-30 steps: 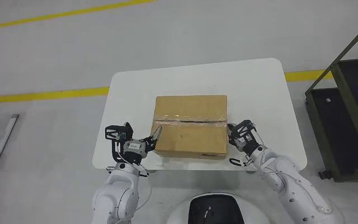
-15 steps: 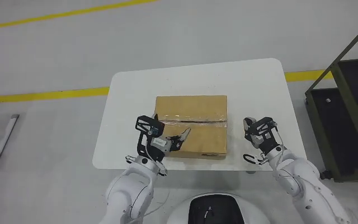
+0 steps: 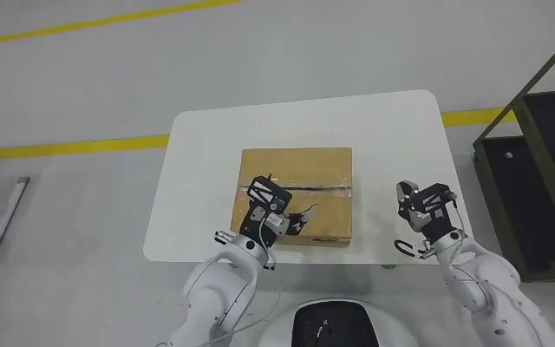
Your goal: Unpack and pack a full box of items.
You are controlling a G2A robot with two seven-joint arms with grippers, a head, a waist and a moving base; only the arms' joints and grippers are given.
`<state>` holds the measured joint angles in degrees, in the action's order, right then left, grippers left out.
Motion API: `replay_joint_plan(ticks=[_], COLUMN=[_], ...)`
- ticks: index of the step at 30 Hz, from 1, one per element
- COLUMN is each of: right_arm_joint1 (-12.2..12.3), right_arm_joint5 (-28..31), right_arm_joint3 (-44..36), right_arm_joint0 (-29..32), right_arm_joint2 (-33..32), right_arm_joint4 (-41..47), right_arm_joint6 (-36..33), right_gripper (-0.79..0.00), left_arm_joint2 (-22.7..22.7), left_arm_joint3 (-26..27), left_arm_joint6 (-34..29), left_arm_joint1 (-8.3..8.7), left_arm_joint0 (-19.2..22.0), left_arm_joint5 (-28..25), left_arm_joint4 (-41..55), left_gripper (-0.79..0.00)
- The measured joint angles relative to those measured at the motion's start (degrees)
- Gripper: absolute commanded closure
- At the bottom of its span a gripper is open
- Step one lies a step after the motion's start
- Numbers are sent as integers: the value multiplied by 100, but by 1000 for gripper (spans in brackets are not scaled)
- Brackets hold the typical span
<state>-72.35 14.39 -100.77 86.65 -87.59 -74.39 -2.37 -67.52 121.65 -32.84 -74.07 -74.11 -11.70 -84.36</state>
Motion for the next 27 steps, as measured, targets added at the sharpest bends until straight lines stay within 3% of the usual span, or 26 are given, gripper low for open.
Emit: replay_joint_plan(ticks=[6,12,19,27], right_arm_joint1=[20,42,64,84], right_arm_joint5=[110,169,179,160], right_arm_joint3=[105,162,236,261], right_arm_joint0=[-5,-66,-20,-5], right_arm_joint2=[-51,-122,-242,-321], right_arm_joint4=[37,57,142,191], right_arm_joint6=[25,34,102,102], right_gripper=[0,0,0,0], left_arm_joint2=[172,1062,1921,2146], left_arm_joint3=[-91,-724,-1669,-2149], left_arm_joint6=[128,-249,-670,-1004], left_arm_joint1=[-22,-180,-439,-577], left_arm_joint0=[81,984,1958,2265], left_arm_joint5=[-93,-326,-2,248], left_arm_joint4=[115,182,102,3], left_gripper=[-785,-785,-785,-785])
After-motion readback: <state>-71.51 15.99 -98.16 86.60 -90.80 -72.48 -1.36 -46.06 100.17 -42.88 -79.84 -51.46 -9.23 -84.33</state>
